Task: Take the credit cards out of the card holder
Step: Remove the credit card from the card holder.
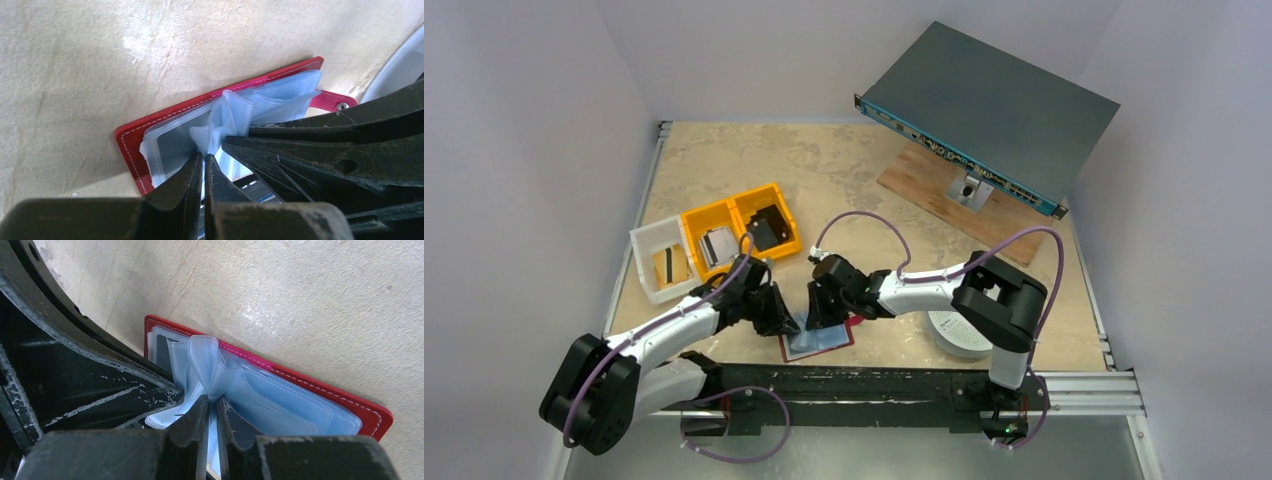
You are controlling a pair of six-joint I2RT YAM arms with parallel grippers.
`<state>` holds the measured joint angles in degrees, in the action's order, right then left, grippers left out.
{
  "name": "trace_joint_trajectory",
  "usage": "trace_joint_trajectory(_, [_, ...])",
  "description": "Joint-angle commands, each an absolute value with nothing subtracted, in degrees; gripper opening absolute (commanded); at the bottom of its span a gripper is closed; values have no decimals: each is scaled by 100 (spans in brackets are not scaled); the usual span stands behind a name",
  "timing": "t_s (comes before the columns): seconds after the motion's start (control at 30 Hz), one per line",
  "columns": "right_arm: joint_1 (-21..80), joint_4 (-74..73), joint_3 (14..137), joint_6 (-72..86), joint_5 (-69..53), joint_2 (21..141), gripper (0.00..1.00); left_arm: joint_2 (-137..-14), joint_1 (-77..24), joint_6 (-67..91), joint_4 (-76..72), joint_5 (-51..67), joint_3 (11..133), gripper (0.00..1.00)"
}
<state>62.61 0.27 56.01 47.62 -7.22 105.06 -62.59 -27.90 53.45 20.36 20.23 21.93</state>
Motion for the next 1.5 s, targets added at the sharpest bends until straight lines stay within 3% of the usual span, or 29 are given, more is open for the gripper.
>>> trace_joint_trajectory(0.0, [6259,-282,5445,4714,-622,10582,12,-6104,-2821,5372,2311,1546,2273,0])
trace_joint_trajectory(0.23, [6206,-454,5758,4670,-738,10120,22,-5804,-2821,5405,2669,1335,2320,0])
trace_joint_trajectory(0.63, [6157,-1000,6093,4568,-456,9436,51,-5432,-2862,5467,2700,1623,2457,0])
trace_joint_trajectory(1.03, [5749,-1143,5395,4576,-117,8893,52,-5441,-3236,5829,2626,1754,2777,0])
trace_joint_trajectory(1.47, [5625,-1242,5148,4592,-39,8491,52,-6729,-4202,6263,2100,1374,3526,1])
